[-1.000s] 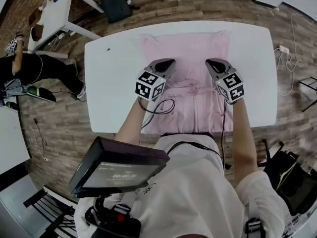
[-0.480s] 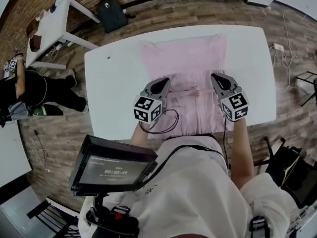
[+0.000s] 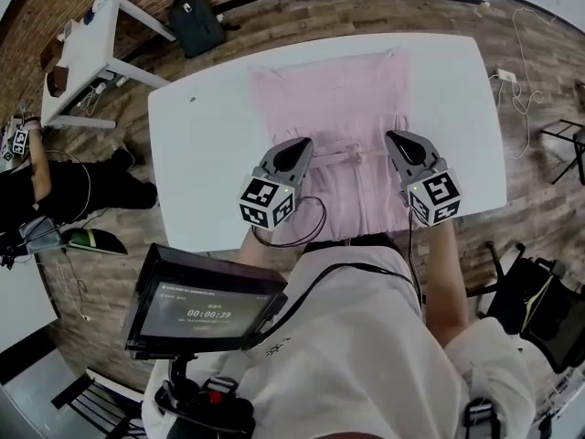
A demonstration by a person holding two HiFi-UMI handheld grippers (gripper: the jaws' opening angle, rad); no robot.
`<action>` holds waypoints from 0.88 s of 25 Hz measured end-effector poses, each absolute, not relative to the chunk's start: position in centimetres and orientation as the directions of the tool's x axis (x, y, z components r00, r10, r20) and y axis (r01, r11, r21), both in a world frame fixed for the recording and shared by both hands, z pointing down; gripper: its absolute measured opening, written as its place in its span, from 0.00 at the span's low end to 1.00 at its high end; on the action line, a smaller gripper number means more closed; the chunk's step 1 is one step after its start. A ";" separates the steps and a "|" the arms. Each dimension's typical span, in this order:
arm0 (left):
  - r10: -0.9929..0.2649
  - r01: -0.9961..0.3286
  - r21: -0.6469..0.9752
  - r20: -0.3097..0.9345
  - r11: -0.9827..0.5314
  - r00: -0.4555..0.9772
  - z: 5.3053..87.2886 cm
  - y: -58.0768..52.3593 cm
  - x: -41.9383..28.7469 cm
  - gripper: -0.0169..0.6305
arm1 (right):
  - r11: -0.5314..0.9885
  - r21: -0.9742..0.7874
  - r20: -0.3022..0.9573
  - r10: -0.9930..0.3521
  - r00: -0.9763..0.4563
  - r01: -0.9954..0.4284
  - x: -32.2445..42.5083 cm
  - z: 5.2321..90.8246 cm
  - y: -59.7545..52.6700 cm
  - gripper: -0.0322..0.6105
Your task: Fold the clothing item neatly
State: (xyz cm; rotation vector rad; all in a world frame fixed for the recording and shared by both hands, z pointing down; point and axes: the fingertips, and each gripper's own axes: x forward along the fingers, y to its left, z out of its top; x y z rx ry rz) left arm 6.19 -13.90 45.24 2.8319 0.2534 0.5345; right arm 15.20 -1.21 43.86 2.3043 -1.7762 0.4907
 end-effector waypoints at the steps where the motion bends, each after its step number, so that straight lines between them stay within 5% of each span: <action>1: 0.212 0.121 0.271 0.334 -0.955 0.919 45.1 -13.7 6.0 0.03 | -0.263 -0.048 0.369 -0.901 0.228 -0.964 15.1 43.6 -0.8 0.06; 22: 0.060 -0.013 0.218 0.327 -0.976 0.943 43.1 1.4 -4.7 0.03 | -0.196 -0.039 0.214 -0.960 0.183 -0.980 6.6 39.3 15.8 0.05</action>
